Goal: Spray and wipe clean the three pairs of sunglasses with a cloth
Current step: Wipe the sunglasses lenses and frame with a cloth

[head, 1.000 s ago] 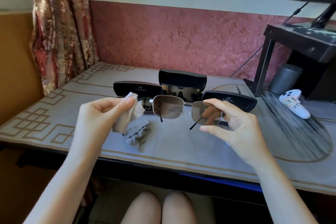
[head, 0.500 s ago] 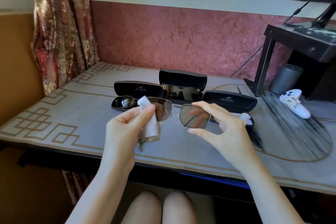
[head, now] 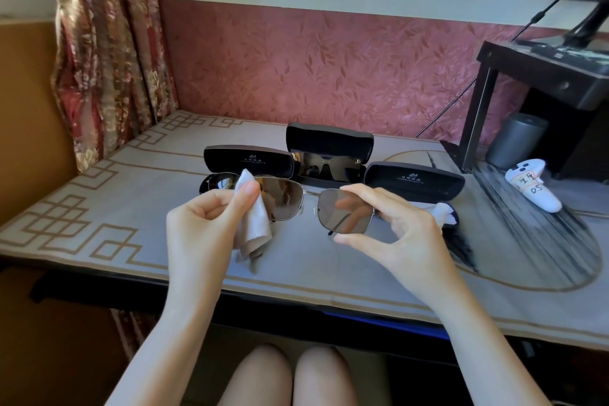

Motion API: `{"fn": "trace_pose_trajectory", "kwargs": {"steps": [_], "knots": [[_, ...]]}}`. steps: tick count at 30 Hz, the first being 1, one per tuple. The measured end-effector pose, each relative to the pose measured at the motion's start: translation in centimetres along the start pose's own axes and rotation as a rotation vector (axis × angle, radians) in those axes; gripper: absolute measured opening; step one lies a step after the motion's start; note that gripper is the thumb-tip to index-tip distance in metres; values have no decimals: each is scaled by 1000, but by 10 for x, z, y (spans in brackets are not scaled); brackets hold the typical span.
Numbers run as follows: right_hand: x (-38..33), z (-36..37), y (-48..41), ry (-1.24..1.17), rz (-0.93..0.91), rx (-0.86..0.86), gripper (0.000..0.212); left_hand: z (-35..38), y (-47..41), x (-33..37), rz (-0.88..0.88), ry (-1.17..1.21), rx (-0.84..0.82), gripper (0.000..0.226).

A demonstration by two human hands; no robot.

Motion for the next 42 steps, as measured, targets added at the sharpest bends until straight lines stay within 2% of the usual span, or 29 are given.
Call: {"fn": "trace_pose_trajectory", "kwargs": {"steps": [3,7,14,17,22,28,31,35,40,42], "knots": [[0,0,0,-76,-7,-11,52,-3,-3,3,28,-34,-4,28],[3,0,-1,-52,18,1,50,-5,-2,12,152,-185,-27,31],[2,-6,-1,-121,23,0,50,-21,-12,44,393,-351,122,22],[3,-2,-1,-89,28,-26,52,-7,-21,53,425,-388,17,19],[2,-3,-2,-95,20,-27,51,27,-21,44,292,-469,-392,18],[3,-5,0,-125,11,-35,51,31,-22,40,163,-451,-568,13],[4,-5,-1,-87,22,-42,52,32,-23,42,101,-433,-623,8],[7,-4,-1,-68,36,-57,54,29,-23,42,35,-455,-653,19],[6,-3,-1,-65,16,-67,53,30,-23,41,12,-464,-589,7],[6,-2,-1,-60,18,-67,53,31,-23,41,17,-464,-577,9]]}}
Point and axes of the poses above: each hand's wrist, its own y-axis away from the middle knuckle, its own z-axis out of the palm, x = y × z, the point moved 7 cm from there along -y, towards the middle knuckle, and after that the axes turned 4 degrees about -y, right-handed, at the moved point
